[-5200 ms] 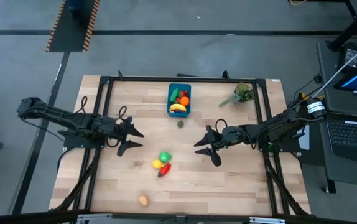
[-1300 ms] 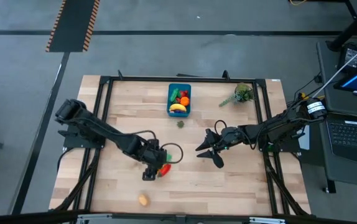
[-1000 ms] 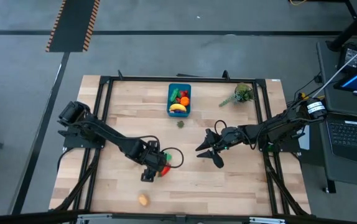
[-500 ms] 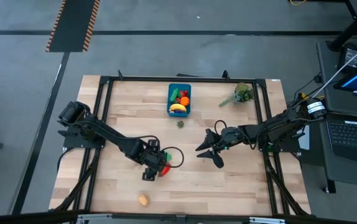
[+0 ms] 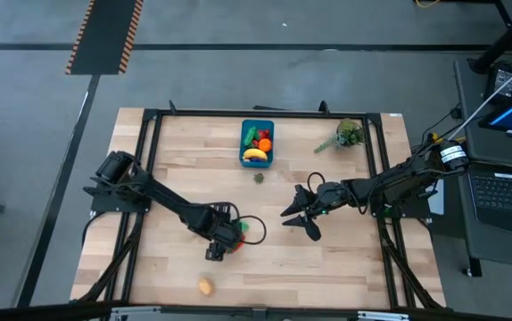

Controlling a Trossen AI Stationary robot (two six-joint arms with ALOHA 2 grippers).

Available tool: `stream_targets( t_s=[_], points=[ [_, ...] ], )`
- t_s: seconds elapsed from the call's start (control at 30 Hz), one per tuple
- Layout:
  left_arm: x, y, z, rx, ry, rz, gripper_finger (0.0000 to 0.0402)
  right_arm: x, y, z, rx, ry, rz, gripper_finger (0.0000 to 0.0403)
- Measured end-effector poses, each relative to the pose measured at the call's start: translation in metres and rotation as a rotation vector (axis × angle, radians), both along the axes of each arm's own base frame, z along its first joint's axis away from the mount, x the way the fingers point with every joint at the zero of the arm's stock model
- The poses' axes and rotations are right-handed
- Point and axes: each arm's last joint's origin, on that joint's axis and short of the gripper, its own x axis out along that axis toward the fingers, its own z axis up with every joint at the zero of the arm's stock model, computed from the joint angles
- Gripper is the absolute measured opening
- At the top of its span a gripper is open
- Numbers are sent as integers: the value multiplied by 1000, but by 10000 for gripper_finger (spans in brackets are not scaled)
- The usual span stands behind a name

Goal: Pick and placing Produce into tupperware
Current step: Put the lemon into the blue bin

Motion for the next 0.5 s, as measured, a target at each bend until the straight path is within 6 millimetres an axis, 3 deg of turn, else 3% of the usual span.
stream_targets(
  t_s=[0.5],
  points=[
    [5, -2, 0, -21, -45, -3, 289, 0, 0, 0, 0, 0, -1, 153]
  ],
)
